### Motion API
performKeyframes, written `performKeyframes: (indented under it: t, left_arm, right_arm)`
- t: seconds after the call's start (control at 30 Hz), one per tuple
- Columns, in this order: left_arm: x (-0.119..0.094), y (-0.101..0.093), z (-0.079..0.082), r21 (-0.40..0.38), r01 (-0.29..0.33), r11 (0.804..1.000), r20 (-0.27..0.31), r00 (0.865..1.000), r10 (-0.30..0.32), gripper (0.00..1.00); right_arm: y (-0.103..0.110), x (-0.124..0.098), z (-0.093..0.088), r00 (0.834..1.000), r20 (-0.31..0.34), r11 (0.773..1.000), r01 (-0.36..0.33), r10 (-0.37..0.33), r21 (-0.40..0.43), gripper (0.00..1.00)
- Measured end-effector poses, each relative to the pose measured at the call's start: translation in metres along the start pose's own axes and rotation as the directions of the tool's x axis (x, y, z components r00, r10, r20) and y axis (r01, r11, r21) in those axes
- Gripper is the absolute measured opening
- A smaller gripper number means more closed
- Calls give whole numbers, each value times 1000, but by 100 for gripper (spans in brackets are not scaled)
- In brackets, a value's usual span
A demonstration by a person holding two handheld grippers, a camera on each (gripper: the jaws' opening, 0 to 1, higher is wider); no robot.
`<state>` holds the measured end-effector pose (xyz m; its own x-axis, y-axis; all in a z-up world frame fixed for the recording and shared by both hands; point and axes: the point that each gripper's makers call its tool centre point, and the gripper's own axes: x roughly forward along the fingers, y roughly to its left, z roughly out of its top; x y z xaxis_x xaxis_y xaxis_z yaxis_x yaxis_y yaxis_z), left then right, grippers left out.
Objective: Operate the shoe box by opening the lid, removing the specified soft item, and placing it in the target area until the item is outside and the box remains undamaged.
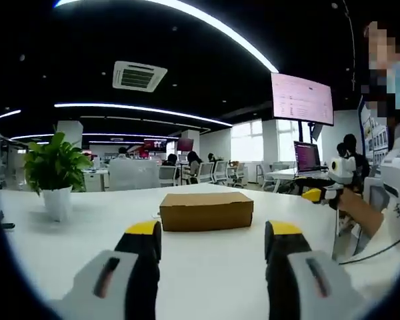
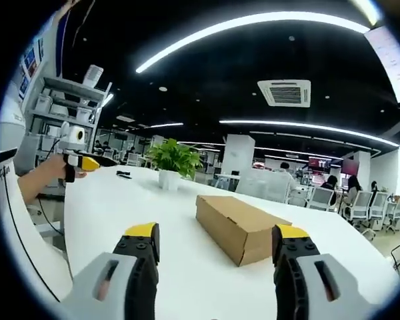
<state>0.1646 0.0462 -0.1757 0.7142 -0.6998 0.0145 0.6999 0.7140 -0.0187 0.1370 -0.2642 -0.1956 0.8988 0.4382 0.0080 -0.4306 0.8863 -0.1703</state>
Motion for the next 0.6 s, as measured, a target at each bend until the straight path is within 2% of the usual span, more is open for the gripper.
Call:
performKeyframes:
  t: [0.1, 0.27, 0.6]
  left_arm:
    - [-1, 1, -1, -12, -4, 1000, -5, 1000, 3, 66]
    - [-2, 9, 2, 15, -38, 999, 1, 999, 38, 67]
    - [-2, 12, -5, -13, -27, 1000, 9, 1000, 27, 67]
  right_arm:
    - [3, 2, -5, 1000, -2, 1000, -7, 7, 0, 70]
    - [0, 1, -4, 1000, -4, 998, 4, -5, -63, 70]
    - [-3, 1, -1, 1000, 9, 999, 27, -27, -43, 69]
